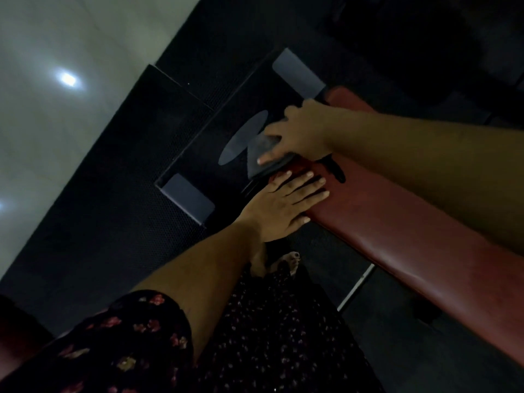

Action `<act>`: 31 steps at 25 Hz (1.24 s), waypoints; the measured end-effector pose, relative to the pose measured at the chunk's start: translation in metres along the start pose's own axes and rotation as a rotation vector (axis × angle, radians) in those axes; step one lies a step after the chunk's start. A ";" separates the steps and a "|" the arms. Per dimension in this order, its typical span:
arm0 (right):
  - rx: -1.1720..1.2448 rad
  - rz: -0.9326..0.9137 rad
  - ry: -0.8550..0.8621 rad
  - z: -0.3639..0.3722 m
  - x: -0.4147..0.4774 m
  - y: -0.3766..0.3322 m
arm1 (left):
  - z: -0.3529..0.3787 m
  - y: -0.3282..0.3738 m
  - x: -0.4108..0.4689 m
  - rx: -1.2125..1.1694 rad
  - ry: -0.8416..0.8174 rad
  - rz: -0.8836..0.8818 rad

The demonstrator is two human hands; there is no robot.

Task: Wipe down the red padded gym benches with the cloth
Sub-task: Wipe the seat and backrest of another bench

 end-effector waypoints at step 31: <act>1.261 1.142 0.217 0.125 -0.109 0.089 | -0.016 -0.039 0.098 -0.136 0.173 0.075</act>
Point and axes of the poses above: each hand's wrist, its own x-axis towards the middle knuckle, its own z-axis out of the palm, y = z × x, the point moved 4 cm from there along x, towards the middle knuckle, and after that the axes turned 3 degrees about -x, right-handed, at the moved point
